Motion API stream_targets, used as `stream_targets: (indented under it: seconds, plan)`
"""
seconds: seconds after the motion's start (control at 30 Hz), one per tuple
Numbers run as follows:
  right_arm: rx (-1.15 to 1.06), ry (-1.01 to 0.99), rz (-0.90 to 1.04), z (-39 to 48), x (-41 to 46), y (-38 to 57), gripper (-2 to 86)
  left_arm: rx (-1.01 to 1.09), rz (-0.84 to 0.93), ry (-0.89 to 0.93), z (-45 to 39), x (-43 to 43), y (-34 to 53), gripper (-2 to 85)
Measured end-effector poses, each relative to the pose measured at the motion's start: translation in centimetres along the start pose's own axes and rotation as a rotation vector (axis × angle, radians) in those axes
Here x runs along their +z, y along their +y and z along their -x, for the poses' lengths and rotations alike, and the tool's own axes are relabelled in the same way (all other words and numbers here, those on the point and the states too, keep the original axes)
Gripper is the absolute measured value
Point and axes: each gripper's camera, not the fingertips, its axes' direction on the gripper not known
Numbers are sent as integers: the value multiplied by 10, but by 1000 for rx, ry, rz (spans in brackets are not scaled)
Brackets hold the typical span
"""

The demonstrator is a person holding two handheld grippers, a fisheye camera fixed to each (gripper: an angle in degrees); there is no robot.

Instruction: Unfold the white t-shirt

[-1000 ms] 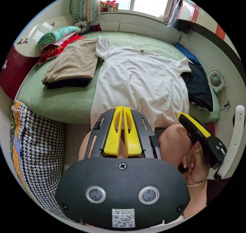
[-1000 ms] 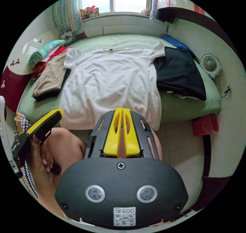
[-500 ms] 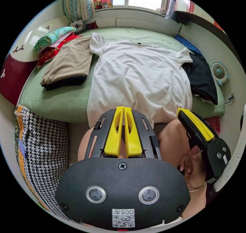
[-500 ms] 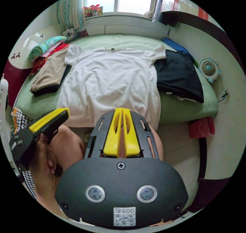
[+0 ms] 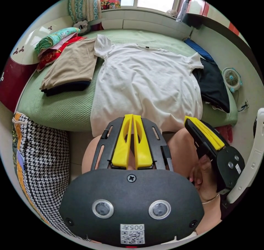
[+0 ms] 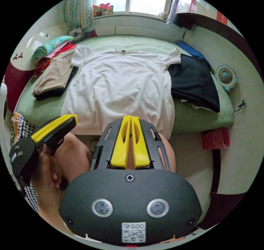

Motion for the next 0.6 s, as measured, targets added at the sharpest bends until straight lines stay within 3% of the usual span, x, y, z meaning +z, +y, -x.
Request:
stream_targets:
  seconds: [0.6]
  plan:
    - [40,-38,18,-12,4,-1,-10,-9,10,34,1,2,3,-2]
